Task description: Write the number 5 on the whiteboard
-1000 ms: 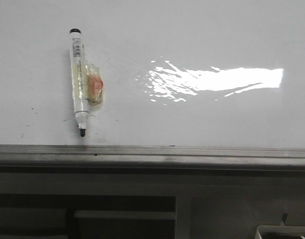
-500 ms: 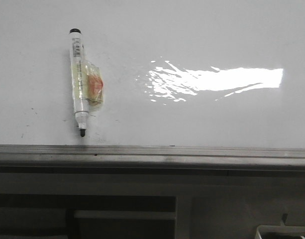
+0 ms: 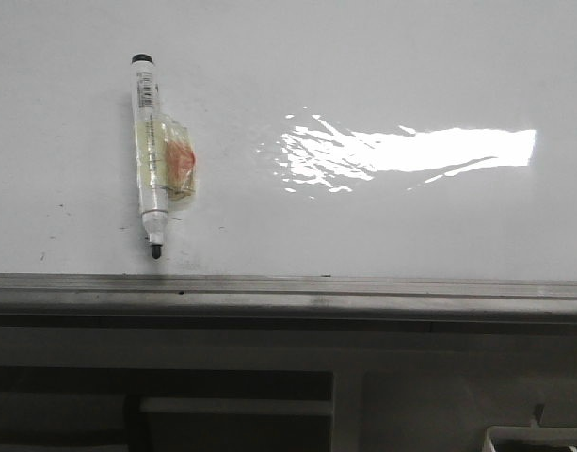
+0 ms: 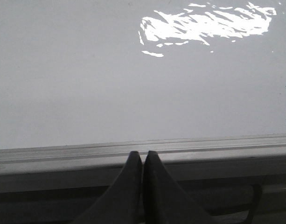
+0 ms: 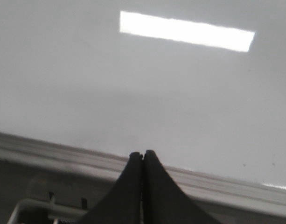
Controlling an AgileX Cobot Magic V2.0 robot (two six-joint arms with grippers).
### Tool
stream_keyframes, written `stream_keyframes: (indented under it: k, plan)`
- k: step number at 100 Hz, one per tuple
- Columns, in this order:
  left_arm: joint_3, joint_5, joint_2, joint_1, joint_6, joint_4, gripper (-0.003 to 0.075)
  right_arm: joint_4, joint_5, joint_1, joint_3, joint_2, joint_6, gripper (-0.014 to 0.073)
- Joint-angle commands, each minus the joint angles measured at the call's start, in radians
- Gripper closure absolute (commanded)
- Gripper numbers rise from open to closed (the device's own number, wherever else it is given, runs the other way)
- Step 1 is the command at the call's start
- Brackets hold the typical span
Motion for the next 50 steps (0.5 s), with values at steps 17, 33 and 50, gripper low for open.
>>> stream_keyframes:
  k: [17, 33, 50]
  plan:
    - [0.024, -0.137, -0.028, 0.003, -0.007, -0.496, 0.0741, 0.517, -0.316, 0.002, 0.023, -0.017, 0.002, 0.0659]
    - [0.024, -0.167, -0.028, 0.003, -0.007, -0.678, 0.0741, 0.577, -0.279, 0.002, 0.023, -0.017, 0.002, 0.0659]
    - [0.017, -0.154, -0.026, 0.003, -0.007, -0.882, 0.0741, 0.669, -0.311, 0.002, 0.000, -0.017, 0.002, 0.0659]
